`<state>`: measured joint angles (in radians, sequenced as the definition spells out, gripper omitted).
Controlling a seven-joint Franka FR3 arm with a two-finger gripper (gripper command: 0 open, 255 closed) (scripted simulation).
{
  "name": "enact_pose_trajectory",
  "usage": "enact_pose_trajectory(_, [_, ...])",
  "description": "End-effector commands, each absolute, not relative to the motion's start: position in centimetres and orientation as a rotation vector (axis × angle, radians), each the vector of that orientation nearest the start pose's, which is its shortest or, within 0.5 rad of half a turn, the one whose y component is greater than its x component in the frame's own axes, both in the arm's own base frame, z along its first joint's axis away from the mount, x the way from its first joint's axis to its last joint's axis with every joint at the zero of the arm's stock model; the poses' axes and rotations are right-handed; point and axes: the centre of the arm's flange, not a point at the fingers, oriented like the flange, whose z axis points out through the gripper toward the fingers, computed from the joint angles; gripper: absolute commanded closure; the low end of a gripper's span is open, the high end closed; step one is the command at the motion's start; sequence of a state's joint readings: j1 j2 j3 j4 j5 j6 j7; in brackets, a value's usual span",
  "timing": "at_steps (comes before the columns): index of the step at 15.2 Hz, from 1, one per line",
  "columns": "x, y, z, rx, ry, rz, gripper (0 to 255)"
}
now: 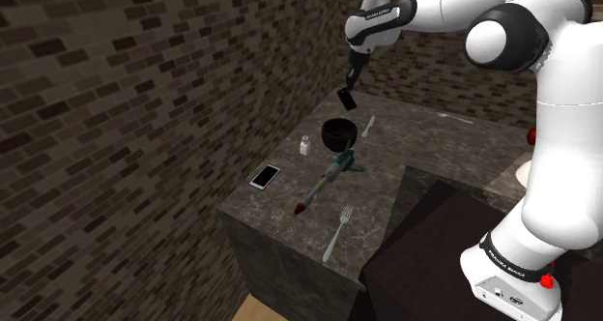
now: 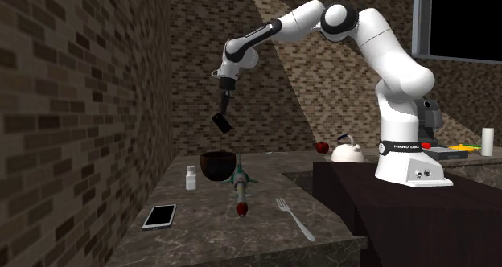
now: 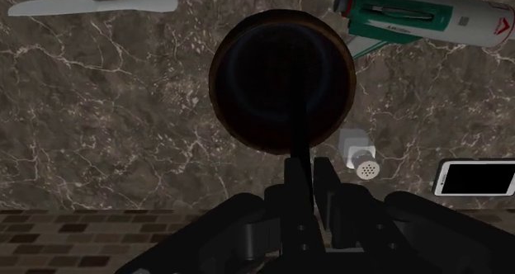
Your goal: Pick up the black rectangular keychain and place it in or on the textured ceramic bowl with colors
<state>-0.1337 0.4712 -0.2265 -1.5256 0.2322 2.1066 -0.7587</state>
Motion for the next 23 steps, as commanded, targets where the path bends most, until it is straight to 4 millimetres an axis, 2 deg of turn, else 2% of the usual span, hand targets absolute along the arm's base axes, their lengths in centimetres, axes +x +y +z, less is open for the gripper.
enact_pose_trajectory(1, [66.6, -21.4, 39.4, -3.067, -0.499, -0.251, 255])
enact_pose_trajectory(18, [66.6, -21.4, 30.4, -3.067, -0.499, -0.251, 255])
enact_pose_trajectory(23, [66.6, -21.4, 30.0, -3.067, -0.499, -0.251, 255])
